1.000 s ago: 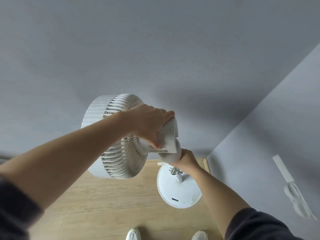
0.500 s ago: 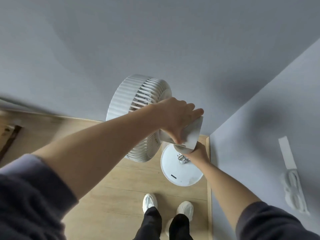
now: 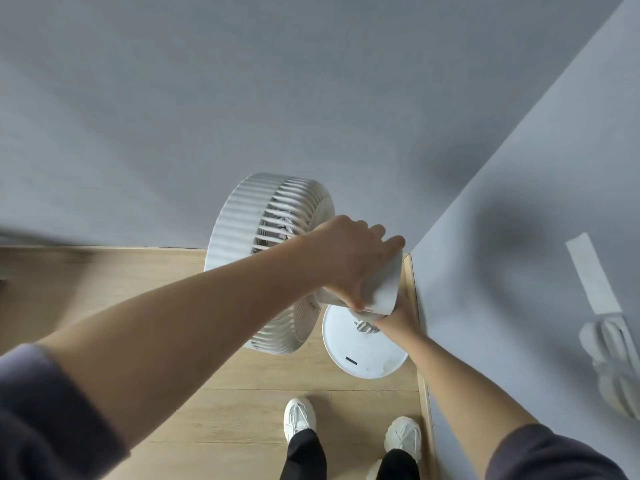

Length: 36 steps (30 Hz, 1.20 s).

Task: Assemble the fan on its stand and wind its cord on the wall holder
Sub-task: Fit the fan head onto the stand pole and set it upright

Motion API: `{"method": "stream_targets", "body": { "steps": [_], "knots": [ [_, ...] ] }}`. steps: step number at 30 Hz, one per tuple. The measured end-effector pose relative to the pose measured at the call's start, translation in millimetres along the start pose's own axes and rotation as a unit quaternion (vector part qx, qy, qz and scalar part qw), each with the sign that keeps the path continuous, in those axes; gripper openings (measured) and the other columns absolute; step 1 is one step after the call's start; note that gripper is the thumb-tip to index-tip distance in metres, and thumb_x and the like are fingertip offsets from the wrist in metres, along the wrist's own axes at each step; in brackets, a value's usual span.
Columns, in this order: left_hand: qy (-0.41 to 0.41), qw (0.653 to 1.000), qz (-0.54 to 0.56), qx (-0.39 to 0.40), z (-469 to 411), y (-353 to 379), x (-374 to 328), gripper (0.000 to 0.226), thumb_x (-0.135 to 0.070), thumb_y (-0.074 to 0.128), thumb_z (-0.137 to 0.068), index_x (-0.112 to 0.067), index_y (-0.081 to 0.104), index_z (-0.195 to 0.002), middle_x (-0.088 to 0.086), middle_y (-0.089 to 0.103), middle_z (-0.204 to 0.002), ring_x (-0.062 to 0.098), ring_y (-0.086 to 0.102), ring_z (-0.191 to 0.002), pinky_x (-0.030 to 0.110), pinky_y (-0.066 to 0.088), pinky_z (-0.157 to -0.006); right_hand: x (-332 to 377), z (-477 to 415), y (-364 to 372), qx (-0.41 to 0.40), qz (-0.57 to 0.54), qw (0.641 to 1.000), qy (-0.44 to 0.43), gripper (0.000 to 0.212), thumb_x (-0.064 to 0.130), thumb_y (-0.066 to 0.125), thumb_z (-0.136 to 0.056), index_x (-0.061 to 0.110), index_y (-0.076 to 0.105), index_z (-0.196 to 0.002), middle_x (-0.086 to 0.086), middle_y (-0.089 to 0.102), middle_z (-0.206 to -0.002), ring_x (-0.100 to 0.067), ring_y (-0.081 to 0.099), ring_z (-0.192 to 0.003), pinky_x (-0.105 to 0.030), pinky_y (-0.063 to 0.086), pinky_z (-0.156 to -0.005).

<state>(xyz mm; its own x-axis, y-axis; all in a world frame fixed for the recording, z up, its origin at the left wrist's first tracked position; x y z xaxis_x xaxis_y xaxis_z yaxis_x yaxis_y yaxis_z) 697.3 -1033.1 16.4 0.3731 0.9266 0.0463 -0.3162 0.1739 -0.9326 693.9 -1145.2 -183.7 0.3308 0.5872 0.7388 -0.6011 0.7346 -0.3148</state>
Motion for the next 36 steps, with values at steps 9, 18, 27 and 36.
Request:
{"method": "stream_targets", "body": {
  "steps": [9, 18, 27, 36],
  "knots": [
    [-0.015, 1.000, 0.007, 0.021, -55, 35, -48, 0.089, -0.056, 0.070, -0.062, -0.021, 0.027, -0.131, -0.002, 0.037, -0.091, 0.019, 0.045, -0.080, 0.030, 0.034, -0.059, -65, -36, -27, 0.013, 0.000, 1.000, -0.022, 0.037, 0.018, 0.089, -0.055, 0.026, 0.056, -0.071, 0.013, 0.062, -0.052, -0.003, 0.058, -0.052, -0.027, 0.049, -0.053],
    [-0.044, 0.998, 0.019, 0.042, -79, 62, -81, 0.087, -0.056, 0.070, -0.063, -0.017, 0.029, -0.129, 0.002, 0.042, -0.095, 0.020, 0.043, -0.077, 0.030, 0.035, -0.057, -104, -46, -40, 0.073, 0.019, 0.997, -0.002, 0.029, 0.014, 0.081, -0.055, 0.021, 0.054, -0.064, 0.012, 0.059, -0.049, -0.007, 0.056, -0.056, -0.031, 0.047, -0.062],
    [-0.063, 0.997, 0.028, 0.043, -105, 72, -96, 0.085, -0.055, 0.072, -0.063, -0.015, 0.032, -0.127, 0.003, 0.048, -0.099, 0.021, 0.040, -0.075, 0.032, 0.040, -0.059, -121, -65, -56, 0.074, 0.005, 0.997, 0.003, 0.014, 0.015, 0.068, -0.056, 0.019, 0.056, -0.063, 0.005, 0.059, -0.062, -0.012, 0.054, -0.065, -0.036, 0.047, -0.066],
    [-0.075, 0.996, 0.031, 0.033, -126, 66, -116, 0.091, -0.045, 0.076, -0.071, -0.011, 0.023, -0.137, 0.008, 0.051, -0.112, 0.025, 0.053, -0.094, 0.034, 0.036, -0.065, -147, -76, -70, 0.068, -0.009, 0.997, 0.022, 0.021, -0.005, 0.065, -0.082, 0.013, 0.059, -0.092, 0.003, 0.057, -0.084, -0.009, 0.051, -0.079, -0.009, 0.045, -0.063]
  ]
}}
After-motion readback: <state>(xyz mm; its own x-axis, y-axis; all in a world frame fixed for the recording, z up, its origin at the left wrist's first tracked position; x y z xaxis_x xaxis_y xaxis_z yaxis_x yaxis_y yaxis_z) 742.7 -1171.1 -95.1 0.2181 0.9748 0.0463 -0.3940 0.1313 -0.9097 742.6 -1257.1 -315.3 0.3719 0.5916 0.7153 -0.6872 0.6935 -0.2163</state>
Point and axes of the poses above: each hand's wrist, its own z-axis away from the middle knuckle, its own y-axis out of the palm, x = y × z, the point moved 7 cm from there along -z, towards the middle knuckle
